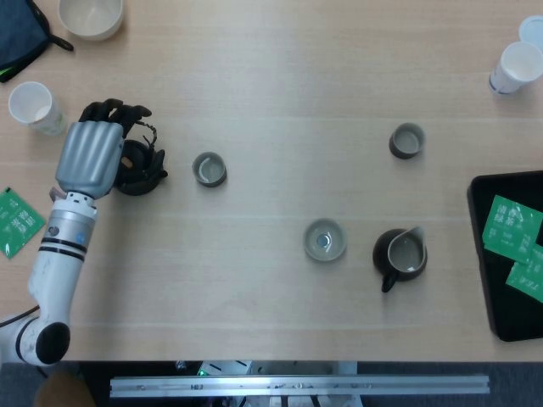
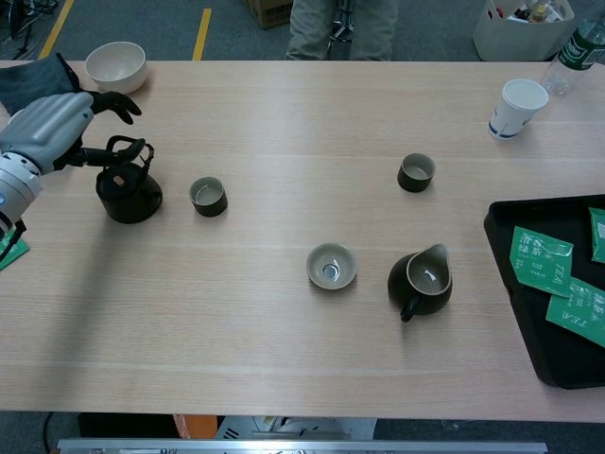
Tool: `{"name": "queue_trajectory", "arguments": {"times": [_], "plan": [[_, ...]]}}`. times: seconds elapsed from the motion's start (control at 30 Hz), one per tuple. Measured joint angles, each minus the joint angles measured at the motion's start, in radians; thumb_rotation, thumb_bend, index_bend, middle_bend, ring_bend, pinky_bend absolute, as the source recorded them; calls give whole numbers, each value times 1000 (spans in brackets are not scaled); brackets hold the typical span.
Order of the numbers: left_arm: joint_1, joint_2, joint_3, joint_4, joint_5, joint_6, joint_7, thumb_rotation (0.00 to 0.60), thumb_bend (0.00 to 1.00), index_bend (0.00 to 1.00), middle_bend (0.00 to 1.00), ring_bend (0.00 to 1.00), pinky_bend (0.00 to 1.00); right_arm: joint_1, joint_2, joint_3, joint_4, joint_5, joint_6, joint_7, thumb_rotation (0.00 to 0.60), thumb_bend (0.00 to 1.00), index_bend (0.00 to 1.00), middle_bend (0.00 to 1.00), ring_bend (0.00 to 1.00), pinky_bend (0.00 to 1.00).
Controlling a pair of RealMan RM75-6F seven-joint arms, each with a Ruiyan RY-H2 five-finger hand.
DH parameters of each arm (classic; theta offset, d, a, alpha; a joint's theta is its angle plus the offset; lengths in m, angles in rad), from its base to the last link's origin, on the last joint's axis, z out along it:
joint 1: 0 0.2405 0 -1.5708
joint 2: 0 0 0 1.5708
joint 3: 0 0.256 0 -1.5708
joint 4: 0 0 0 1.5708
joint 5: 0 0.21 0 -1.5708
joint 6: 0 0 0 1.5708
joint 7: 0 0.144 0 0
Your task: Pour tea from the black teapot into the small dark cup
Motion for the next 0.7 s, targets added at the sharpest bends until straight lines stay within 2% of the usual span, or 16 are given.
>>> {"name": "queue_trajectory", "arguments": {"times": [0.1, 0.33, 0.43, 0.57, 0.7], "plan": [[19, 24, 9, -26, 40, 42, -16, 355, 313, 235, 290, 158, 171, 5, -1, 0, 0, -1, -7, -2, 600, 146, 334, 325, 221, 233], [92, 83, 54, -76, 147, 173, -51, 375, 312, 234, 290, 158, 167, 18, -6, 0, 2, -3, -24, -2, 600, 146, 334, 325, 221, 233], [135, 111, 79, -95, 179, 235, -41, 402, 313, 235, 290, 158, 166, 20, -10, -3, 4, -7, -27, 1, 600, 146, 334, 325, 221, 233], [200, 152, 107, -132, 187, 306, -1, 493, 313, 236, 289, 158, 163, 22, -15, -7, 11, -9, -31, 7, 600, 146, 334, 325, 221, 233], [259, 202, 130, -181, 171, 351, 45, 505, 312, 238, 290, 158, 163, 22, -16, -7, 14, -12, -26, 11, 600, 146, 334, 325, 221, 233]]}}
